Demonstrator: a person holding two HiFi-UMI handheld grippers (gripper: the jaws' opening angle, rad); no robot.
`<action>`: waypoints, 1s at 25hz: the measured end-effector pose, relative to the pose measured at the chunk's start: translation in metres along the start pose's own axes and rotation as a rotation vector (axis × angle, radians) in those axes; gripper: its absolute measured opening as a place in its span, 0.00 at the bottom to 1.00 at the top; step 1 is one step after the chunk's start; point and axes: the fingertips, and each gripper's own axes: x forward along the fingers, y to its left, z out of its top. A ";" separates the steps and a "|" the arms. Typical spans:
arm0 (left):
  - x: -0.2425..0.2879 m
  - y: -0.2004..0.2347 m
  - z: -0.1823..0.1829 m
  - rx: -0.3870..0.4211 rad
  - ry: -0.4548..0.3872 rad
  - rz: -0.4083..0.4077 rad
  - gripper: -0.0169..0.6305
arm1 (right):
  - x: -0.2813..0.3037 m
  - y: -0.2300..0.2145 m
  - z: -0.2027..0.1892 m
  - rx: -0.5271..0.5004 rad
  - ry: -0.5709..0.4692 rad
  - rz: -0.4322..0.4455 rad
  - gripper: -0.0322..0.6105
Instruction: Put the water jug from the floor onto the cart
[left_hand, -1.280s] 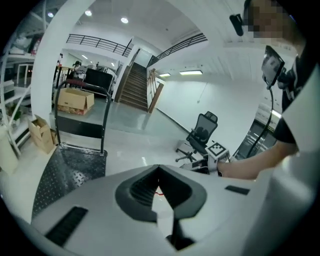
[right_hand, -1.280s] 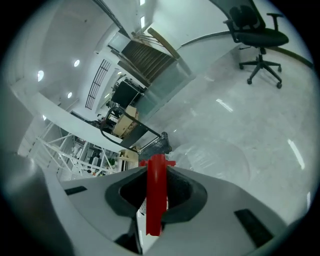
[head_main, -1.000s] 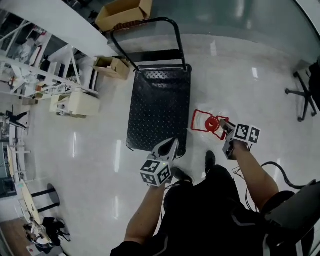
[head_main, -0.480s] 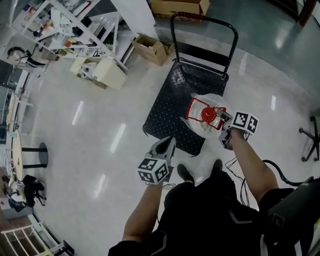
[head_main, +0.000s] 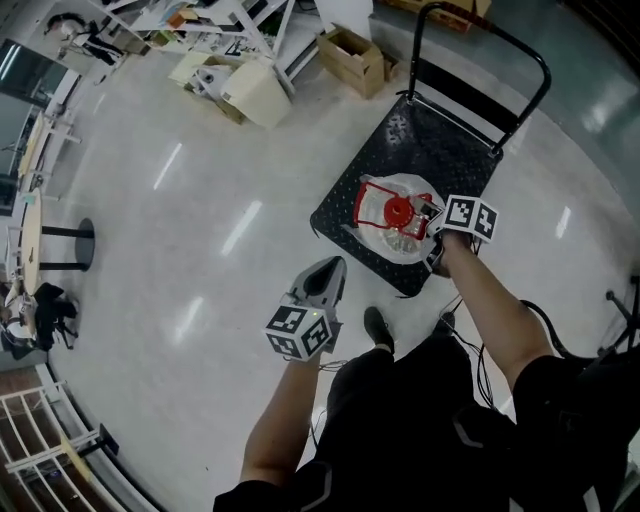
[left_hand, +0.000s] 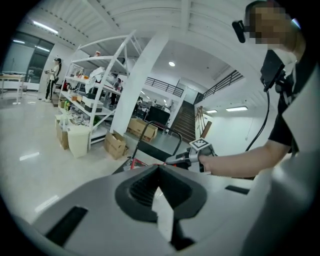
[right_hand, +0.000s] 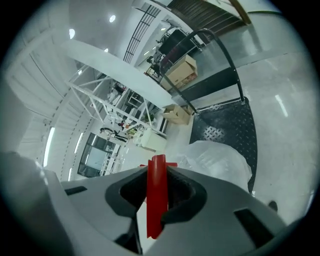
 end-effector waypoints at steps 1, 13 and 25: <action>-0.006 0.008 -0.002 -0.007 -0.001 0.009 0.03 | 0.012 0.005 -0.007 -0.006 0.015 -0.002 0.16; -0.023 0.046 -0.024 -0.054 0.008 0.025 0.02 | 0.081 -0.001 -0.045 -0.069 0.114 -0.045 0.16; -0.002 0.040 -0.034 -0.069 0.035 -0.034 0.02 | 0.059 -0.063 -0.018 0.061 -0.008 -0.107 0.16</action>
